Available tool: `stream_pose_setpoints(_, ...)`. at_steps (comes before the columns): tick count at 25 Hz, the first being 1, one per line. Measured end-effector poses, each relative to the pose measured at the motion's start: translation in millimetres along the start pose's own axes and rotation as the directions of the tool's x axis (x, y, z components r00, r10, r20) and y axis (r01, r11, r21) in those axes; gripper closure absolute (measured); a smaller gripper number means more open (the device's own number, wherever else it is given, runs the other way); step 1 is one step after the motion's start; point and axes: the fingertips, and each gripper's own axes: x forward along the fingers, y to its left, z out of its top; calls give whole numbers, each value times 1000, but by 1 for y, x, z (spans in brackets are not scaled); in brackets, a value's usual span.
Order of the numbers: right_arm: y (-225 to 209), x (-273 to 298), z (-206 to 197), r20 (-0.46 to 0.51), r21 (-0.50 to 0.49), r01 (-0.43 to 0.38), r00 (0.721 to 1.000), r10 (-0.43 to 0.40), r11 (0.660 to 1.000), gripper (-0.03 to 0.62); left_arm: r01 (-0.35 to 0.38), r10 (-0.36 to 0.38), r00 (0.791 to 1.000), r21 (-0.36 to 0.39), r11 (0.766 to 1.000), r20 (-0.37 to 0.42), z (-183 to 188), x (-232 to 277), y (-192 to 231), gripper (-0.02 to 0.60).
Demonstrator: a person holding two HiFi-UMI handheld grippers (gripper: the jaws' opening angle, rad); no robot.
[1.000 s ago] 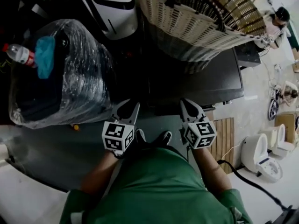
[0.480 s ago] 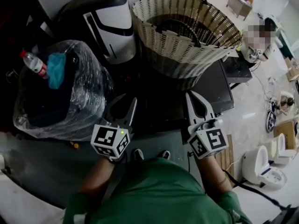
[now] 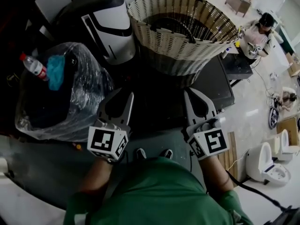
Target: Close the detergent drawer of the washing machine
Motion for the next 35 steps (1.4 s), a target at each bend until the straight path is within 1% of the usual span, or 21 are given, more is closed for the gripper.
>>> stream_pose_setpoints(3,4,-1,2,7,-12,-7,1000,8,1000,572,-6,6,1000,28,1000,1,0,-1,0,482)
stream_pose_setpoints(7,7,-1,2,14,-6,-12,1000,12,1000,572,-8,7,1000,29,1000,2,-1,-4,1,482)
stream_pose_setpoints(17,13,-2,-5,-3,12,-17,1000,17,1000,572,-18,18,1000,20,1000,1,-4,-11,4,482)
stream_pose_setpoints(27,23,-5,-8,-15,19,-21,1000,22,1000,572,-8,8,1000,2,1000,-3,-8,-18,2,482)
stream_pose_setpoints(35,31,-5,-14,-28,7,-24,999,24,1000,573,-16,16,1000,-17,1000,-14,-18,-25,7,482)
